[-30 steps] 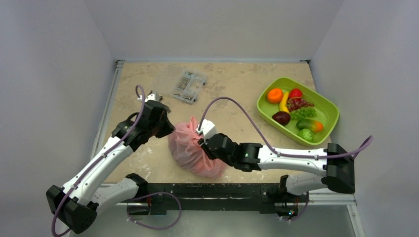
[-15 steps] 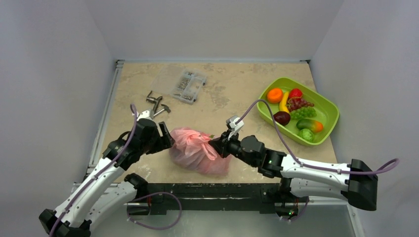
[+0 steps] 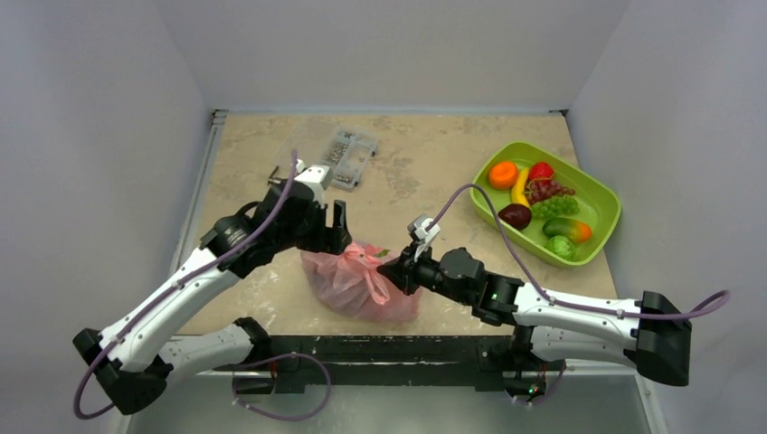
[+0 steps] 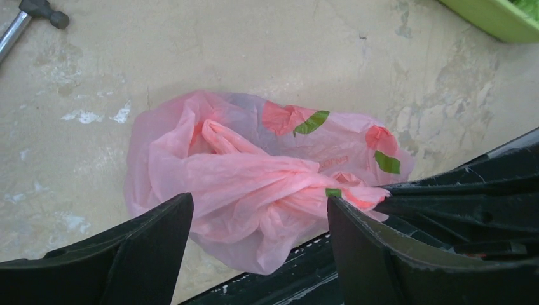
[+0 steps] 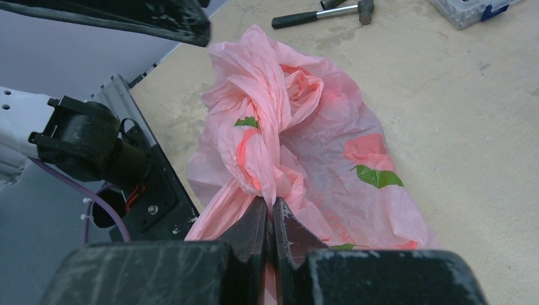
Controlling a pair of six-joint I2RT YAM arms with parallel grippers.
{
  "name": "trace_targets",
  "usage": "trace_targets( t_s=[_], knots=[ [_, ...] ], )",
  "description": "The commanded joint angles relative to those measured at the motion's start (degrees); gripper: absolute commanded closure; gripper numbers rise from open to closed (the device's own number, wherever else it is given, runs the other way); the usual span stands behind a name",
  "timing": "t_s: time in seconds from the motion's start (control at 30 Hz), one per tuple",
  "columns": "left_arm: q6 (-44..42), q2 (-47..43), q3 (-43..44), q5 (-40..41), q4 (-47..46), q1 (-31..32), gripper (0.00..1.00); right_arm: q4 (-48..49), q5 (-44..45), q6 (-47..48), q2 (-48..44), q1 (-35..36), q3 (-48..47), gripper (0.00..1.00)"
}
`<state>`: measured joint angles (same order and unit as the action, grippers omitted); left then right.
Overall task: Take the fake fruits out of the plastic bag
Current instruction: Untie the plastic bag at the center of the board.
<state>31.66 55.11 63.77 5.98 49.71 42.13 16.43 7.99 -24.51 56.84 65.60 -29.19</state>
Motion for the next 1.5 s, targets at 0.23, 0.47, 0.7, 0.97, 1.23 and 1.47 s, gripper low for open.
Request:
trace_targets(
  t_s=[0.23, 0.47, 0.7, 0.97, 1.23, 1.47],
  knots=[
    [-3.9, 6.5, -0.1, 2.5, -0.9, 1.0, 0.24, -0.3, -0.3, 1.7, -3.6, -0.1, -0.3, 1.00],
    [-1.0, 10.1, -2.5, -3.0, -5.4, 1.2, 0.28, -0.2, -0.9, 2.0, -2.7, -0.1, -0.4, 1.00],
    [-0.1, 10.8, -1.3, 0.7, -4.6, 1.1, 0.92, -0.3, 2.2, 0.9, -2.5, -0.1, -0.8, 1.00],
    [17.6, -4.7, -0.1, 35.2, 13.0, -0.5, 1.00, -8.5, 16.0, -26.0, -11.0, -13.0, 3.0, 1.00],
    [19.6, -23.2, -14.9, 26.4, 3.2, -0.8, 1.00, -0.6, 8.7, -19.8, -18.3, -15.9, 10.6, 0.94],
    [7.0, -21.8, -11.4, 11.4, 0.0, -0.8, 0.86, -10.8, 4.8, -6.0, -11.8, -15.8, 2.6, 0.66]
  ],
)
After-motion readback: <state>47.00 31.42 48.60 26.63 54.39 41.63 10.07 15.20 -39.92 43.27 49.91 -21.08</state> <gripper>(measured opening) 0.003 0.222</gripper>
